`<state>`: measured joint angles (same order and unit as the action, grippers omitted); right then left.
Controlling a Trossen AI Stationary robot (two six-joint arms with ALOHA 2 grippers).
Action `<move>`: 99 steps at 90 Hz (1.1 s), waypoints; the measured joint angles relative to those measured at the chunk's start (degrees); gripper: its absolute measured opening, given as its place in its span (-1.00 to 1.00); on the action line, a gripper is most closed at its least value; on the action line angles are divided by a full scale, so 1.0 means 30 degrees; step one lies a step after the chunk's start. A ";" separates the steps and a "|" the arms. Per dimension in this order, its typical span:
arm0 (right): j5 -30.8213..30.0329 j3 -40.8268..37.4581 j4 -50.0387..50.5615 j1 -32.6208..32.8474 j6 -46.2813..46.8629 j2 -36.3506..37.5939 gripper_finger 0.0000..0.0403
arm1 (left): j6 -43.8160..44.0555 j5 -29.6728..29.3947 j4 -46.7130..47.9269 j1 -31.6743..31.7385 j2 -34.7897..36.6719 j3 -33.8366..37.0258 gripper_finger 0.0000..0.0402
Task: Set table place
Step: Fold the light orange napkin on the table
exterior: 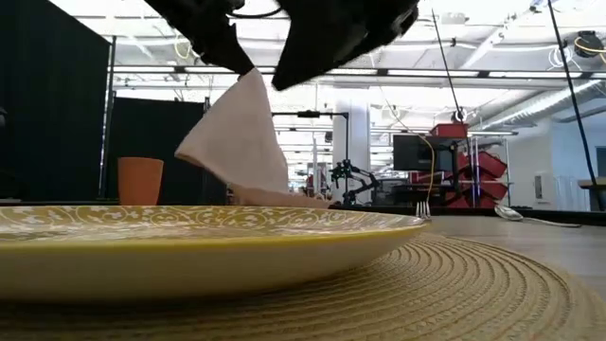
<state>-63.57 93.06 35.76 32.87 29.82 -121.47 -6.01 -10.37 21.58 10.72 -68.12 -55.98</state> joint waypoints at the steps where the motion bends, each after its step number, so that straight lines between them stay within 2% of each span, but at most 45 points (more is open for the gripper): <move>1: -0.0054 0.0000 0.0044 0.0047 0.0064 -0.0022 -0.21 | 0.0094 0.0000 0.0007 0.0000 0.0000 -0.0011 -1.00; 26: -0.2047 -0.0007 -0.0160 0.0099 0.0263 -0.0952 -0.21 | 0.1356 0.0033 0.0041 -0.0184 0.0000 -0.1002 -1.00; 50: -0.1262 -0.0007 0.0128 -0.0667 0.0328 -0.2155 -0.21 | 0.1424 0.1445 0.0339 -0.0421 0.0000 -0.2576 -1.00; 85: -0.1326 -0.0015 0.2669 -0.2075 0.0280 -0.2201 -0.21 | 0.1402 0.1523 0.1473 -0.0604 0.0153 -0.2800 -1.00; 99: -0.1283 -0.0015 0.2561 -0.2473 0.0301 -0.2193 -0.21 | 0.1385 0.1523 0.1795 -0.0605 0.0146 -0.2800 -1.00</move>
<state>-67.42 93.01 43.44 25.45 30.72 -128.05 -1.85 -5.80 26.96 8.91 -67.68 -64.38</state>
